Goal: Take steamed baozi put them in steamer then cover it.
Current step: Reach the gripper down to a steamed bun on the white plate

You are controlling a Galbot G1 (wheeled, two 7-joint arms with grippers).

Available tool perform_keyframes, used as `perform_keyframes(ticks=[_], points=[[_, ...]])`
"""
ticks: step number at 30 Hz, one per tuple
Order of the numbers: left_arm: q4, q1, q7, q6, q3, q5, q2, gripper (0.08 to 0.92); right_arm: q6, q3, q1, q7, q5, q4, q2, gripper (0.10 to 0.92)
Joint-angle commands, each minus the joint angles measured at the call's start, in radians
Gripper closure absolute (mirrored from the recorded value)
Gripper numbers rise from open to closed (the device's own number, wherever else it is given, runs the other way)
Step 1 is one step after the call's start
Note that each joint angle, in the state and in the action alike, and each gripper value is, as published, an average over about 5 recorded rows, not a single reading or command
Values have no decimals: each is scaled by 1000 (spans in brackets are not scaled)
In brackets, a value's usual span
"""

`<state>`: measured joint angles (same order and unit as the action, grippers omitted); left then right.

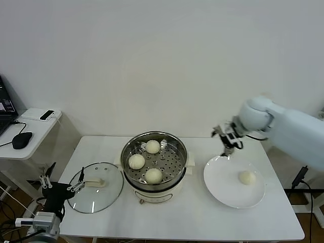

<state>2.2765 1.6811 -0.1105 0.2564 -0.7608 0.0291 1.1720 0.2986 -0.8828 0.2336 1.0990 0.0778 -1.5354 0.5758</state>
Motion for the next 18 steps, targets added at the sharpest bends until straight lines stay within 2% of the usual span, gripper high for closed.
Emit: perform_keyframes(ticks=[1,8,18], points=[[-7,-1,-1,1,3,1,-4,177,-2,340,-416,0,148,95,-146,203],[-11,0,-1,2,6,-3,-5,177,-23,432,-533,6,222,179,-108,203],[-6,7,-1,3,7,-9,-1,177,-36,439,-551,4,268,266,-12,203]])
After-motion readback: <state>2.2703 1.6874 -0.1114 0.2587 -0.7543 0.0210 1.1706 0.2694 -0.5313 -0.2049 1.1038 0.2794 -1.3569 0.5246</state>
